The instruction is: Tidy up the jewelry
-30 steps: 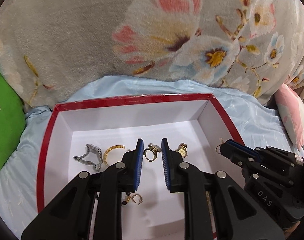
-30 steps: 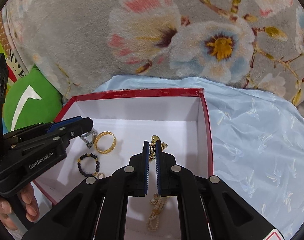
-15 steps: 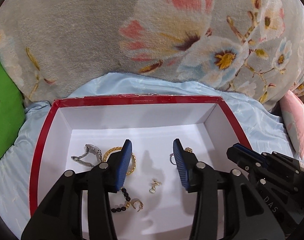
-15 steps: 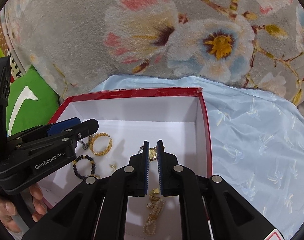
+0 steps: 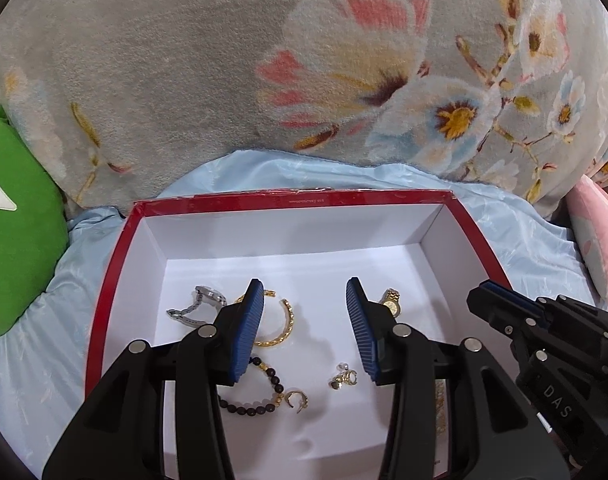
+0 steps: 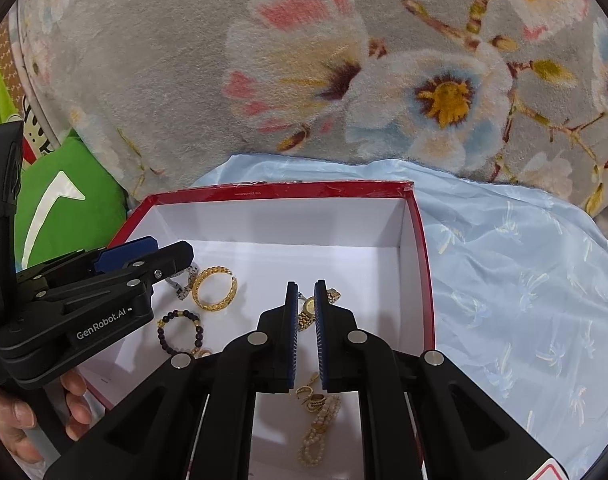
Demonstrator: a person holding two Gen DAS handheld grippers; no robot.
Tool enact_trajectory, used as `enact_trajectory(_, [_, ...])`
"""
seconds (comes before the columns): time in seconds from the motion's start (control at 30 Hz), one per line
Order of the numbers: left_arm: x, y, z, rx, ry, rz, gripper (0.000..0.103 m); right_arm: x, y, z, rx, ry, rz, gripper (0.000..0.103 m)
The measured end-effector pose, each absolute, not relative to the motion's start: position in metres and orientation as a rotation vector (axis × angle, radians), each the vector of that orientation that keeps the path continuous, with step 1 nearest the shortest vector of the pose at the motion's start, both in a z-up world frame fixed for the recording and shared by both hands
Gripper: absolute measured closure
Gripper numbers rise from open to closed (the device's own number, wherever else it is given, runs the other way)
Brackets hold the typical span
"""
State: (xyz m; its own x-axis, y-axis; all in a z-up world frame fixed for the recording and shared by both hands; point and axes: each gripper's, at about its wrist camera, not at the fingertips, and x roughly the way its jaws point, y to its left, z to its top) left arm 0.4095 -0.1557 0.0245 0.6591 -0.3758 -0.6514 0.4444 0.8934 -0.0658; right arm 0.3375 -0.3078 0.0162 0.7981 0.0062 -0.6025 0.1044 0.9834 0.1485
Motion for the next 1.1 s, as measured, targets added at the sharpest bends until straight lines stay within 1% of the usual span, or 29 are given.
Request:
enact_trajectory(0.07, [0.405, -0.151, 0.026, 0.105, 0.709, -0.441, 0.059, 0.333, -0.306, 0.018, 0.182, 0.642, -0.052, 0.093])
enact_trajectory(0.13, [0.399, -0.145, 0.028, 0.111, 0.695, -0.408, 0.051, 0.328, -0.305, 0.02, 0.182, 0.639, -0.054, 0.089])
enact_trajectory(0.2, [0.39, -0.138, 0.031, 0.129, 0.677, -0.363, 0.044, 0.321, -0.301, 0.021, 0.177, 0.633, -0.062, 0.078])
enact_trajectory(0.27, [0.382, -0.131, 0.032, 0.145, 0.668, -0.327, 0.04, 0.314, -0.297, 0.023, 0.171, 0.629, -0.068, 0.071])
enact_trajectory(0.33, [0.372, -0.123, 0.033, 0.157, 0.674, -0.295, 0.029, 0.305, -0.291, 0.025, 0.172, 0.626, -0.07, 0.065])
enact_trajectory(0.37, [0.367, -0.12, 0.033, 0.16, 0.673, -0.286, 0.027, 0.301, -0.288, 0.025, 0.173, 0.623, -0.069, 0.06])
enact_trajectory(0.4, [0.362, -0.116, 0.033, 0.16, 0.668, -0.272, 0.021, 0.297, -0.284, 0.026, 0.172, 0.619, -0.07, 0.054])
enact_trajectory(0.43, [0.356, -0.112, 0.034, 0.163, 0.66, -0.254, 0.017, 0.293, -0.281, 0.027, 0.168, 0.615, -0.074, 0.051])
enact_trajectory(0.47, [0.351, -0.109, 0.034, 0.166, 0.652, -0.233, 0.013, 0.289, -0.277, 0.027, 0.16, 0.609, -0.082, 0.044])
enact_trajectory(0.5, [0.346, -0.105, 0.034, 0.168, 0.646, -0.216, 0.011, 0.284, -0.272, 0.028, 0.152, 0.602, -0.096, 0.038])
enact_trajectory(0.53, [0.341, -0.102, 0.034, 0.168, 0.646, -0.207, 0.01, 0.28, -0.27, 0.029, 0.149, 0.596, -0.103, 0.036])
enact_trajectory(0.6, [0.334, -0.097, 0.033, 0.165, 0.655, -0.195, 0.009, 0.271, -0.263, 0.03, 0.143, 0.581, -0.122, 0.025])
enact_trajectory(0.67, [0.327, -0.09, 0.031, 0.155, 0.672, -0.178, 0.009, 0.262, -0.257, 0.031, 0.138, 0.562, -0.155, 0.017])
enact_trajectory(0.87, [0.312, -0.083, 0.022, 0.139, 0.709, -0.162, 0.008, 0.243, -0.243, 0.026, 0.141, 0.551, -0.209, 0.016])
enact_trajectory(1.1, [0.313, -0.08, 0.008, 0.144, 0.744, -0.127, 0.008, 0.246, -0.245, 0.002, 0.192, 0.591, -0.204, 0.016])
